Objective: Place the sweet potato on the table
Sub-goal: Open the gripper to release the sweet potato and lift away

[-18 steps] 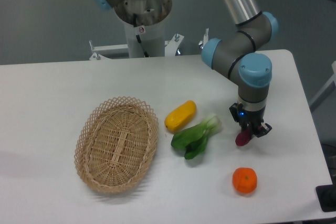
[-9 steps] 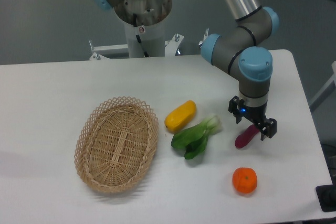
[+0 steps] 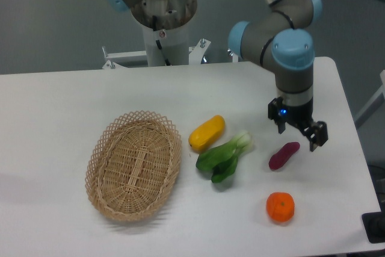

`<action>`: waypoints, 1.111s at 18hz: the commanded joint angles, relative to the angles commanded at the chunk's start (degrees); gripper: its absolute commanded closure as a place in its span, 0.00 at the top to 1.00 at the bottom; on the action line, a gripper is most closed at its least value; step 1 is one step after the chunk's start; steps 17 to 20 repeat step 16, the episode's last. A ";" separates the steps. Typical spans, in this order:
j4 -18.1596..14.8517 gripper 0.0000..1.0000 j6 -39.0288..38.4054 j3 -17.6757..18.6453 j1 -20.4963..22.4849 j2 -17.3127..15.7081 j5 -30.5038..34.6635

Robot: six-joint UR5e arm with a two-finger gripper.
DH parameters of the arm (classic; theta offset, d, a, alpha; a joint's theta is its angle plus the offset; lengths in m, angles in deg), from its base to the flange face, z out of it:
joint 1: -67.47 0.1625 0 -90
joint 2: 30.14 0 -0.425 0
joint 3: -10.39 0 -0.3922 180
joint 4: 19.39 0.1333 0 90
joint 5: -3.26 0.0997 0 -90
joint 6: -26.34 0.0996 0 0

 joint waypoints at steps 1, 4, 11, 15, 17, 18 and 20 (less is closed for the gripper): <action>-2.63 1.00 2.37 -0.88 0.88 -0.70 0.00; -10.02 1.00 8.96 -3.60 4.57 -1.59 -0.52; -17.94 1.00 24.96 -4.05 15.20 -4.84 -8.34; -18.12 1.00 26.65 -4.05 16.09 -5.02 -8.53; -18.12 1.00 26.65 -4.05 16.09 -5.02 -8.61; -18.12 1.00 26.65 -4.05 16.09 -5.02 -8.61; -18.12 1.00 26.65 -4.05 16.09 -5.02 -8.61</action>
